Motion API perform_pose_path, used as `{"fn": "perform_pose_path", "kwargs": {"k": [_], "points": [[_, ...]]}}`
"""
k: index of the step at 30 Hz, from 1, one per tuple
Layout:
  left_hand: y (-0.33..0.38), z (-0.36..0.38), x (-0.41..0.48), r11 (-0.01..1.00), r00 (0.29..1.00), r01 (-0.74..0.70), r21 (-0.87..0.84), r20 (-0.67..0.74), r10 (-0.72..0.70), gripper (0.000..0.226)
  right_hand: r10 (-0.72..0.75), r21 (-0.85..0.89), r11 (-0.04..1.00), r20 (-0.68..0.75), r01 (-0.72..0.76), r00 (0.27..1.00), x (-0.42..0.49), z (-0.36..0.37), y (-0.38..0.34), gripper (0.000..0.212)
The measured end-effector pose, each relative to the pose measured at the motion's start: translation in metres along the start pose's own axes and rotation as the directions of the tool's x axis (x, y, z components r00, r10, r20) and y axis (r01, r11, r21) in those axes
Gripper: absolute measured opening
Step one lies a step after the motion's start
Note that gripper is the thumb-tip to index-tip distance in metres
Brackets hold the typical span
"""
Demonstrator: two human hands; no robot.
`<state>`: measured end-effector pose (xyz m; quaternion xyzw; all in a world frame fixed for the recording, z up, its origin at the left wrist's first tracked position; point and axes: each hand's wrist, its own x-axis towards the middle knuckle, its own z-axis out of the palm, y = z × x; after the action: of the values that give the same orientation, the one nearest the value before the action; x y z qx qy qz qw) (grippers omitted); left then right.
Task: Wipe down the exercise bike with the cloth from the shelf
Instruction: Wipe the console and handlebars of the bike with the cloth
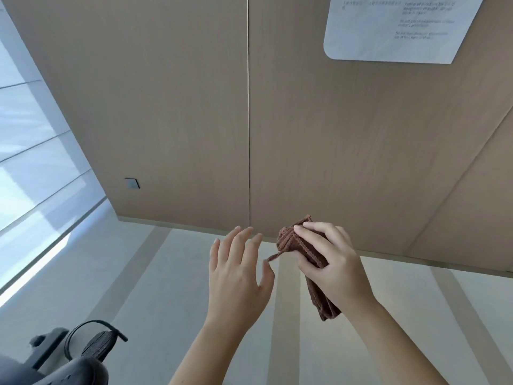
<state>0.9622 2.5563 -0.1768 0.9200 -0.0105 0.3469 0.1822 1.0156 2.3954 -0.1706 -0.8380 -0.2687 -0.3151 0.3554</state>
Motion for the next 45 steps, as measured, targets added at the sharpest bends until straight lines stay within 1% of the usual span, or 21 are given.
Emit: {"fn": "perform_pose_path", "kwargs": {"k": [4, 8, 13, 18, 21, 25, 28, 31, 34, 37, 42, 45], "points": [[-0.023, 0.025, 0.035, 0.999, 0.999, 0.034, 0.026, -0.041, -0.033, 0.037, -0.022, 0.042, 0.999, 0.008, 0.022, 1.0, 0.039, 0.033, 0.028, 0.036], [-0.07, 0.047, 0.08, 0.992, 0.99, 0.099, 0.072, -0.103, -0.092, 0.034, -0.109, 0.106, 0.989, 0.054, 0.103, 0.993, 0.098, 0.095, 0.041, 0.037], [-0.138, 0.05, 0.131, 0.965, 0.956, 0.238, 0.112, -0.2, -0.213, 0.033, -0.209, 0.222, 0.958, 0.1, 0.182, 0.973, 0.171, 0.174, 0.036, 0.034], [-0.185, 0.036, 0.157, 0.919, 0.918, 0.343, 0.193, -0.274, -0.286, 0.034, -0.304, 0.361, 0.902, 0.143, 0.236, 0.942, 0.219, 0.235, 0.014, 0.035], [-0.212, 0.024, 0.163, 0.877, 0.891, 0.408, 0.254, -0.322, -0.321, 0.032, -0.376, 0.451, 0.851, 0.165, 0.269, 0.912, 0.244, 0.273, -0.005, 0.037], [-0.251, 0.011, 0.172, 0.802, 0.843, 0.501, 0.325, -0.392, -0.368, 0.038, -0.445, 0.567, 0.772, 0.158, 0.288, 0.882, 0.273, 0.325, -0.027, 0.036], [-0.279, 0.01, 0.187, 0.756, 0.812, 0.548, 0.358, -0.445, -0.378, 0.038, -0.528, 0.642, 0.697, 0.158, 0.319, 0.835, 0.295, 0.363, -0.036, 0.034], [-0.306, 0.013, 0.21, 0.712, 0.783, 0.587, 0.385, -0.492, -0.38, 0.038, -0.604, 0.675, 0.641, 0.151, 0.365, 0.782, 0.326, 0.4, -0.035, 0.035], [-0.328, 0.017, 0.239, 0.674, 0.75, 0.63, 0.386, -0.526, -0.4, 0.039, -0.636, 0.707, 0.598, 0.131, 0.378, 0.76, 0.363, 0.433, -0.038, 0.036], [-0.347, 0.015, 0.262, 0.64, 0.73, 0.654, 0.404, -0.561, -0.391, 0.039, -0.669, 0.744, 0.539, 0.095, 0.394, 0.737, 0.392, 0.46, -0.052, 0.035], [-0.374, -0.006, 0.261, 0.523, 0.641, 0.745, 0.414, -0.658, -0.394, 0.038, -0.756, 0.827, 0.391, 0.038, 0.404, 0.654, 0.411, 0.5, -0.094, 0.035], [-0.382, -0.027, 0.245, 0.434, 0.606, 0.785, 0.443, -0.695, -0.387, 0.037, -0.788, 0.87, 0.315, 0.018, 0.378, 0.616, 0.404, 0.519, -0.127, 0.037]]}}
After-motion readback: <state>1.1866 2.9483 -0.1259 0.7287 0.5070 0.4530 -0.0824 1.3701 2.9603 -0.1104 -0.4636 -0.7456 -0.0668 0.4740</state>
